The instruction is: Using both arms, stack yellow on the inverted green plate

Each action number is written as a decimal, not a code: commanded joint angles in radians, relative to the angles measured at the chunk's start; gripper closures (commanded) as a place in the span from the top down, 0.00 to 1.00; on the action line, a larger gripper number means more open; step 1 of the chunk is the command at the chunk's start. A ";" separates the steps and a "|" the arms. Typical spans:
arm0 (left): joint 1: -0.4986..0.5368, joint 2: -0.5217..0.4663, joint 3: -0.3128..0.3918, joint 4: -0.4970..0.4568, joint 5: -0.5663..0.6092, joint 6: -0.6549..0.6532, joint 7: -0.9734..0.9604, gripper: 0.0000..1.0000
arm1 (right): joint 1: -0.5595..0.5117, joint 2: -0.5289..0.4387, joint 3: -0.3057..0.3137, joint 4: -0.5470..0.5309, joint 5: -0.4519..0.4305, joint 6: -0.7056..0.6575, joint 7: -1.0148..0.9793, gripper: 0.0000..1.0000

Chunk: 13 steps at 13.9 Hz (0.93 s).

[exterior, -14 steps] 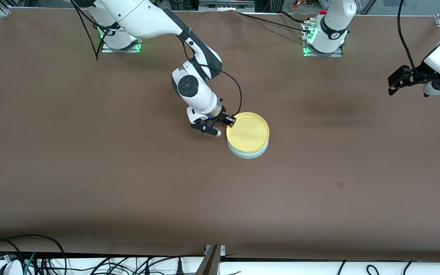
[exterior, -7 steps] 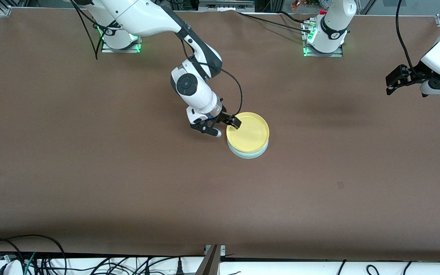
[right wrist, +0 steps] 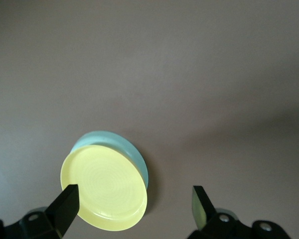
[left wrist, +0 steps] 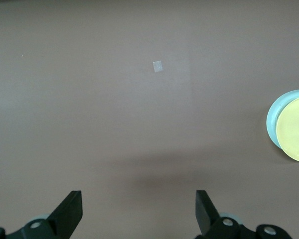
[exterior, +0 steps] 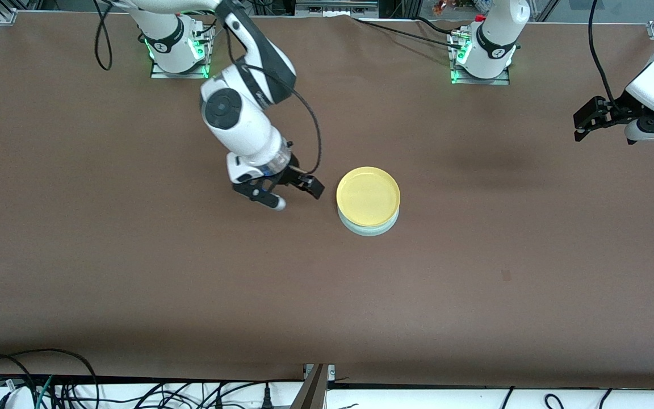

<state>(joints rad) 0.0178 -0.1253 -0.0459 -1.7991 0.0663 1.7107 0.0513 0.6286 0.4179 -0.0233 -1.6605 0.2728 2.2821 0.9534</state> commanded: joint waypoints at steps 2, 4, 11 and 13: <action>0.002 0.000 0.000 0.015 -0.011 -0.023 0.007 1.00 | 0.007 -0.111 -0.096 -0.022 0.005 -0.114 -0.077 1.00; 0.002 -0.002 -0.002 0.015 -0.011 -0.026 0.007 1.00 | 0.005 -0.175 -0.174 -0.021 0.005 -0.218 -0.146 1.00; 0.002 -0.002 -0.002 0.015 -0.011 -0.033 0.007 1.00 | 0.007 -0.258 -0.383 -0.001 -0.021 -0.368 -0.220 1.00; 0.002 -0.002 -0.002 0.015 -0.011 -0.033 0.007 1.00 | -0.028 -0.301 -0.385 -0.015 -0.081 -0.384 -0.251 1.00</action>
<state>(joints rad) 0.0179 -0.1253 -0.0457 -1.7992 0.0663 1.7003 0.0513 0.6218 0.1593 -0.4042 -1.6596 0.2329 1.9268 0.7313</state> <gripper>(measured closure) 0.000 0.000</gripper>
